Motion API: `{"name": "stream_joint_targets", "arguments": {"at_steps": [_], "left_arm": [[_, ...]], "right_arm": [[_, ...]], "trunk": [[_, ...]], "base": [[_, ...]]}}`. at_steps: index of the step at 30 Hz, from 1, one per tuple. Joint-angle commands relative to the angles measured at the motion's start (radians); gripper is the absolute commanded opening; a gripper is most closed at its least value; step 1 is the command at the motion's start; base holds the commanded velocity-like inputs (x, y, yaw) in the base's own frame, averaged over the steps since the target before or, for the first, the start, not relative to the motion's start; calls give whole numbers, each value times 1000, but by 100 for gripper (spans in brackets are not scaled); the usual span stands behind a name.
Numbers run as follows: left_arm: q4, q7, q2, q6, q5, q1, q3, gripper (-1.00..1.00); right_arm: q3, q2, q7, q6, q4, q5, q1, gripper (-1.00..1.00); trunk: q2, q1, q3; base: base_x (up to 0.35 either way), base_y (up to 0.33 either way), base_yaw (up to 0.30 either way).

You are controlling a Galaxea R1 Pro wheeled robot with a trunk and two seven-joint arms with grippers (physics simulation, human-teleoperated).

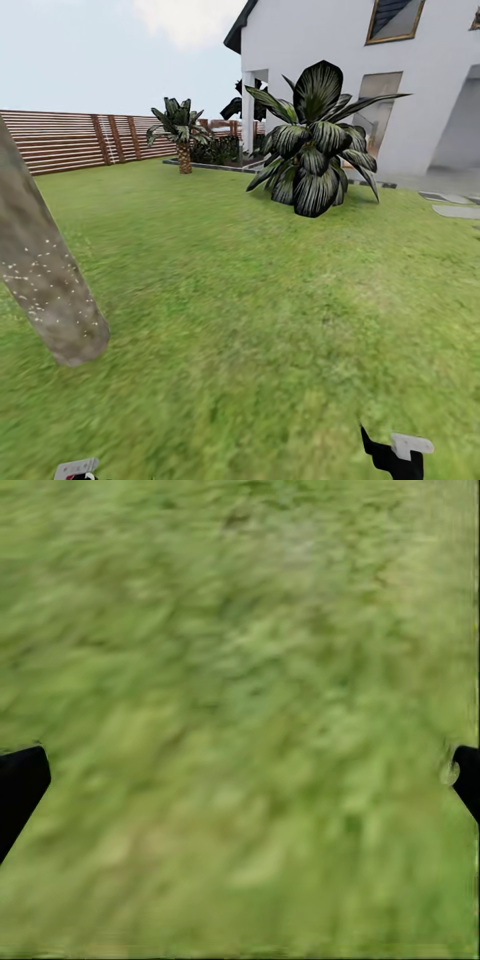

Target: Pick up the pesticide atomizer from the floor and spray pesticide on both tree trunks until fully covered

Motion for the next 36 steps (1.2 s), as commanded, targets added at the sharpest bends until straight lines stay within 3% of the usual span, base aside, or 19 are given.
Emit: {"name": "stream_joint_targets", "arguments": {"at_steps": [1, 24, 36], "left_arm": [[0, 0, 0, 0, 0, 0, 0, -100], [0, 1, 0, 0, -1, 0, 0, -100], [0, 1, 0, 0, -1, 0, 0, -100]], "right_arm": [[0, 0, 0, 0, 0, 0, 0, 100], [0, 0, 1, 0, 0, 0, 0, 100], [0, 0, 1, 0, 0, 0, 0, 100]], "trunk": [[0, 0, 0], [0, 0, 0], [0, 0, 0]], "base": [[-274, 236, -267], [-267, 235, -267], [-40, 39, -267]]}}
